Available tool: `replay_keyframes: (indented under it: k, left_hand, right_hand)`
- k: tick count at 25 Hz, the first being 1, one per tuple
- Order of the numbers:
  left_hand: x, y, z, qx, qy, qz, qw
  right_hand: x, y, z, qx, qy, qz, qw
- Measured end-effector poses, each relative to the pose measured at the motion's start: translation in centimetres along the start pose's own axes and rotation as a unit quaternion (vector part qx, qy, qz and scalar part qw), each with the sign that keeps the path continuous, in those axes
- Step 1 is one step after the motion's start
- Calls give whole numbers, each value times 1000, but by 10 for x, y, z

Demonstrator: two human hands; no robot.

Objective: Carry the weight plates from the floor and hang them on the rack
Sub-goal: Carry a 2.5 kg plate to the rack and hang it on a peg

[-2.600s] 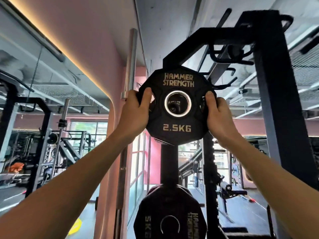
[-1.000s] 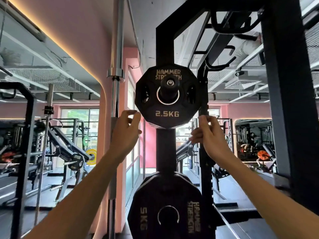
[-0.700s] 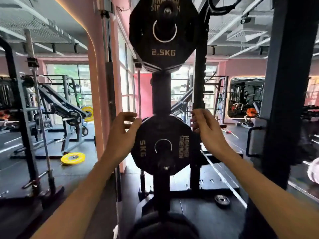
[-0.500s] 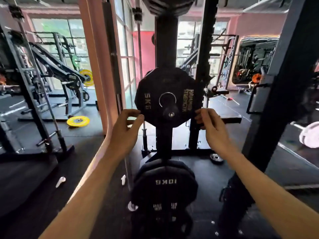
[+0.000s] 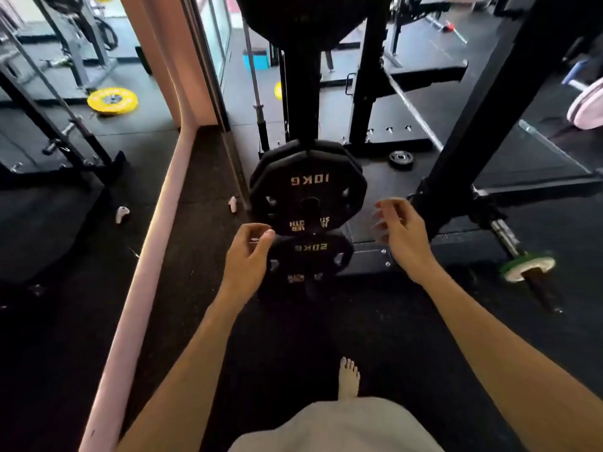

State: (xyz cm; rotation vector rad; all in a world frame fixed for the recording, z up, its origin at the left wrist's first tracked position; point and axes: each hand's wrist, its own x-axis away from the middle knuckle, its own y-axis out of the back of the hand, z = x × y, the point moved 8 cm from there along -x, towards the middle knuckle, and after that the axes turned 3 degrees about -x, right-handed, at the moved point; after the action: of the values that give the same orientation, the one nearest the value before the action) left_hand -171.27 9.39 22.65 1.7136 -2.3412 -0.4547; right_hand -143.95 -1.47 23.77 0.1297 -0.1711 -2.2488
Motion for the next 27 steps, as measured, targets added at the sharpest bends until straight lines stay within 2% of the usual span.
replay_keyframes:
  k: [5, 9, 12, 15, 18, 20, 23, 27]
  left_hand:
    - [67, -35, 94, -46, 107, 70, 991]
    - [118, -67, 150, -112, 184, 139, 967]
    - [156, -98, 185, -178, 238, 214, 931]
    - [196, -131, 212, -263, 275, 337, 861]
    - [242, -176, 216, -357, 239, 484, 763]
    - [269, -217, 203, -392, 205, 534, 721]
    - [302, -285, 180, -427, 160, 557, 694]
    - [366, -396, 138, -436, 111, 576, 682]
  right_hand:
    - [85, 19, -107, 25, -136, -20, 990]
    - [160, 53, -177, 58, -246, -37, 967]
    - [219, 90, -229, 75, -336, -50, 938]
    - [285, 129, -272, 80, -433, -41, 897]
    - [357, 181, -303, 88, -510, -32, 855]
    - [400, 221, -316, 71, -537, -46, 840]
    - [459, 284, -323, 34, -545, -102, 831]
    - [552, 372, -335, -2, -577, -156, 802]
